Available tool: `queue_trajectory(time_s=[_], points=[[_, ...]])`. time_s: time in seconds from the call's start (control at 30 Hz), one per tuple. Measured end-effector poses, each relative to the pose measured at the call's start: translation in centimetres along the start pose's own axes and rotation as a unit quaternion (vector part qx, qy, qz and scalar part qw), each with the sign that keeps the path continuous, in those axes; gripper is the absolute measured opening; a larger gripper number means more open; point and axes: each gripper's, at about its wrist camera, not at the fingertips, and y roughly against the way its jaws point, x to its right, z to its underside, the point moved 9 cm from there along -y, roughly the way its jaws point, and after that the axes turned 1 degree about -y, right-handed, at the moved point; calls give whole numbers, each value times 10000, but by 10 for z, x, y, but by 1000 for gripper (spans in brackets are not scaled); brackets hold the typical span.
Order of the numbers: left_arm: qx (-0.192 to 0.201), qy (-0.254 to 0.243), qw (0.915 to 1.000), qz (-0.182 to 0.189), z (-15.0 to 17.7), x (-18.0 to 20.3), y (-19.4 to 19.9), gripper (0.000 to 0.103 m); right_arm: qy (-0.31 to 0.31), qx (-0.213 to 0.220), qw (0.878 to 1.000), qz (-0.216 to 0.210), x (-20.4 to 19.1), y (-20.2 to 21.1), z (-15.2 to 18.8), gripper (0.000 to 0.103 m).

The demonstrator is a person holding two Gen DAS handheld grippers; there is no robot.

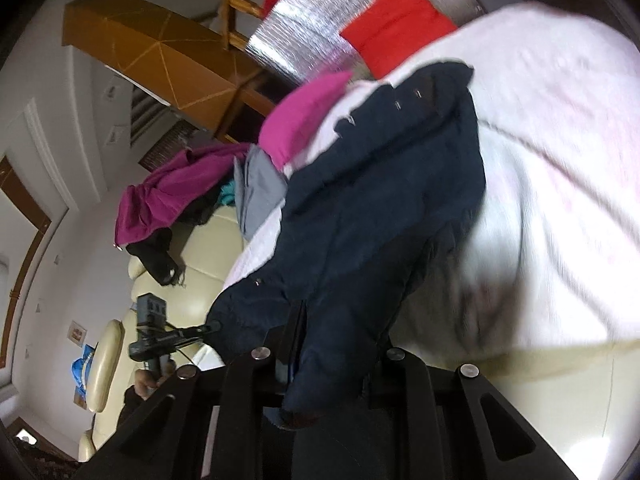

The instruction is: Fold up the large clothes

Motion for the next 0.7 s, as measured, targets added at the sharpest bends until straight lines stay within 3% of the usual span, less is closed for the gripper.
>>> queue_trajectory(time_s=[0.23, 0.43, 0.7], points=[[241, -50, 9997, 46, -48, 19, 25, 15, 146, 463, 9988, -16, -24, 13, -51, 23], [523, 241, 9978, 315, -88, 36, 1, 15, 135, 778, 9969, 48, -28, 11, -96, 23], [974, 734, 9902, 681, -152, 17, -21, 15, -193, 1071, 9940, 145, -9, -14, -155, 22]])
